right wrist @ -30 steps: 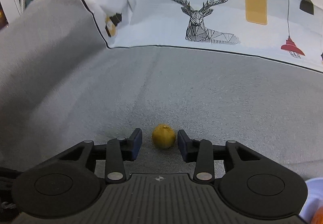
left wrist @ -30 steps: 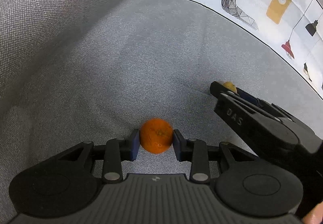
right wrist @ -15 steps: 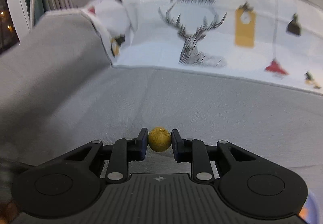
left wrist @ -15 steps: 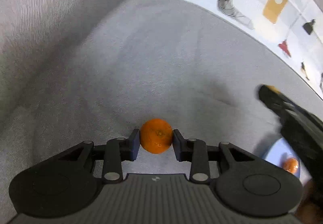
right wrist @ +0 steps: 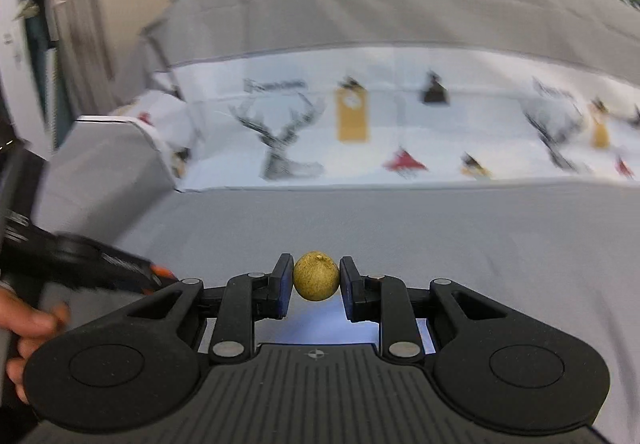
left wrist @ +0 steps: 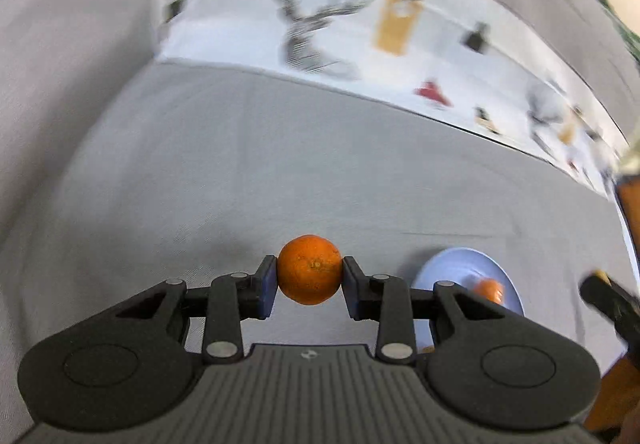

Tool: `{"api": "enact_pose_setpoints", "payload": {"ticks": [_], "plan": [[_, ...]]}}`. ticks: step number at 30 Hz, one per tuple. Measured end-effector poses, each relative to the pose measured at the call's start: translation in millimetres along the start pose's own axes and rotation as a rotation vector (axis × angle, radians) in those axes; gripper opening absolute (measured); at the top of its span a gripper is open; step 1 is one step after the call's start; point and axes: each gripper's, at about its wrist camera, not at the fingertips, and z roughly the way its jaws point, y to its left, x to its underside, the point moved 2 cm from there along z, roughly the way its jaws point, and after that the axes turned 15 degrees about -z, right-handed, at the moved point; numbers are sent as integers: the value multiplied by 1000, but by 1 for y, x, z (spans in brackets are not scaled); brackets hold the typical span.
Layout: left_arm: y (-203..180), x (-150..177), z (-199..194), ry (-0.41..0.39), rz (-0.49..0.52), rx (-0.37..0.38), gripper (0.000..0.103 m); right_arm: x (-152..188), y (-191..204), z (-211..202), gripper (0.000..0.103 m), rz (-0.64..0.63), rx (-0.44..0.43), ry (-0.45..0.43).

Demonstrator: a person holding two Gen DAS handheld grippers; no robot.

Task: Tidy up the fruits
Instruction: 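Carry the mandarin and yellow fruit over the blue plate with both tools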

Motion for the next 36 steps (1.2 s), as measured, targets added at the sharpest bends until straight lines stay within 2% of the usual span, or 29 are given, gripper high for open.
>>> {"api": "enact_pose_setpoints", "payload": {"ticks": [4, 9, 14, 16, 19, 24, 29, 36], "plan": [[-29, 14, 2, -47, 140, 50, 38, 8, -32, 8, 26, 56, 56, 29], [-49, 19, 7, -46, 172, 142, 37, 20, -58, 30, 26, 208, 70, 105], [-64, 33, 11, -9, 212, 210, 37, 26, -50, 43, 26, 217, 52, 156], [-74, 45, 16, 15, 264, 219, 37, 25, -41, 47, 26, 191, 46, 173], [-87, 59, 17, 2, 350, 231, 37, 26, -33, 50, 26, 164, 57, 188], [-98, 68, 15, -35, 406, 255, 37, 27, -26, 52, 26, 140, 54, 204], [-101, 73, 17, -31, 442, 244, 37, 30, -25, 53, 26, 127, 55, 220], [-100, 71, 20, -21, 442, 235, 38, 32, -25, 55, 26, 126, 51, 226]]}}
